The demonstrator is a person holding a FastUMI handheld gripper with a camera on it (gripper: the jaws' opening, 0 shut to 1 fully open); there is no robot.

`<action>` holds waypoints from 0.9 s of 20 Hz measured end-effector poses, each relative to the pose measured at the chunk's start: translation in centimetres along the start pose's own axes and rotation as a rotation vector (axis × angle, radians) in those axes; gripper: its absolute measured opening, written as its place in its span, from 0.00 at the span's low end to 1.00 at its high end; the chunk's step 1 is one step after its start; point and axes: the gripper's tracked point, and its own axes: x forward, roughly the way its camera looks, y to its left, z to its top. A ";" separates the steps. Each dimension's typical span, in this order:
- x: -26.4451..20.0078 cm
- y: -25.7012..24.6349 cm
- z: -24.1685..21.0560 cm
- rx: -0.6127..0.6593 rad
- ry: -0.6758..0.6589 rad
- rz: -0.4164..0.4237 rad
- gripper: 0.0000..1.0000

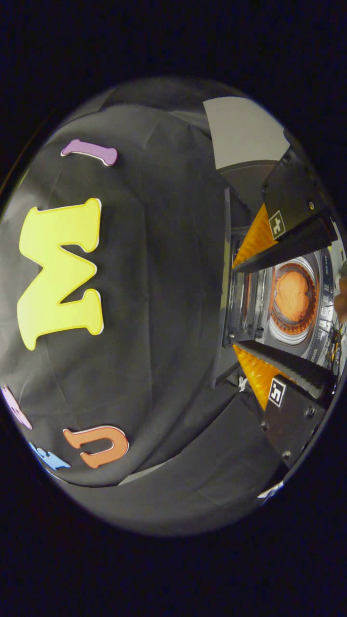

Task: Put the clothes into the washing machine and then close the washing machine lid.

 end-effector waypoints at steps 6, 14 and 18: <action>4.6 -1.1 1.6 0.028 0.025 -0.008 0.90; 11.9 -2.6 2.3 0.085 0.090 -0.034 0.89; 12.9 -3.2 1.8 0.094 0.106 -0.046 0.89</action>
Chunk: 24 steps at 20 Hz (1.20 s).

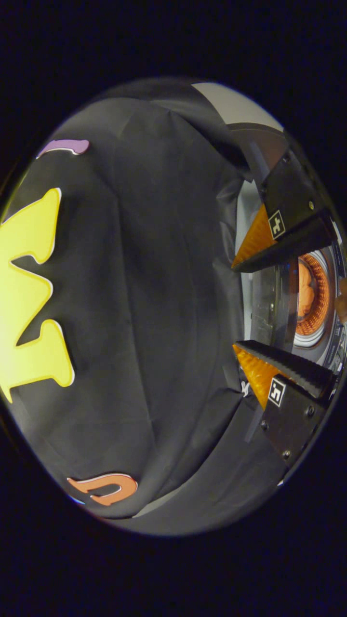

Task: Put the clothes into the washing machine and then close the washing machine lid.

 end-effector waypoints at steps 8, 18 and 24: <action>0.1 0.6 -0.8 -0.035 -0.035 0.029 0.90; -1.7 0.7 -3.0 -0.045 -0.052 0.025 0.90; -3.0 0.9 -4.7 -0.049 -0.073 0.022 0.90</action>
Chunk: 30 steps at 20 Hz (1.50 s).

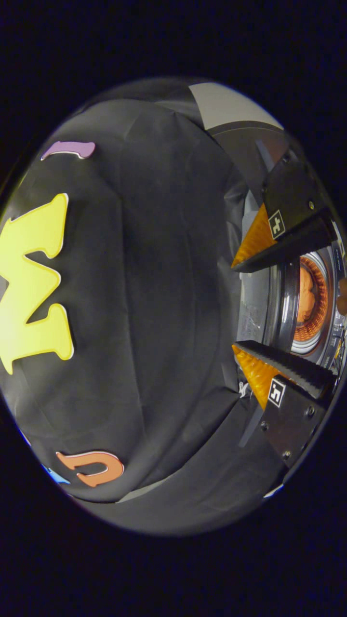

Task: Put the clothes into the washing machine and then close the washing machine lid.

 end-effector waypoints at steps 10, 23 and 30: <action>-1.2 0.2 -1.7 -0.002 -0.020 -0.003 0.90; -2.5 0.5 -6.5 -0.005 -0.007 -0.016 0.90; -1.8 -1.5 -15.5 -0.031 0.096 -0.068 0.90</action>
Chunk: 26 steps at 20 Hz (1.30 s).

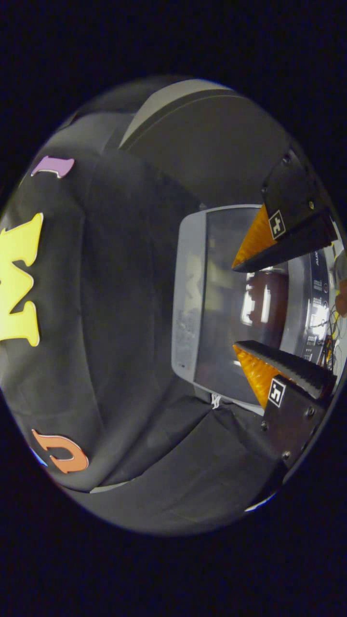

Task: Put the clothes into the washing machine and then close the washing machine lid.

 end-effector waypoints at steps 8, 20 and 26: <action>-3.6 -0.9 -2.7 -0.049 -0.047 -0.003 0.90; -28.2 -7.4 -6.0 -0.078 -0.474 0.032 0.90; -38.7 -11.5 -13.0 -0.050 -0.568 0.019 0.90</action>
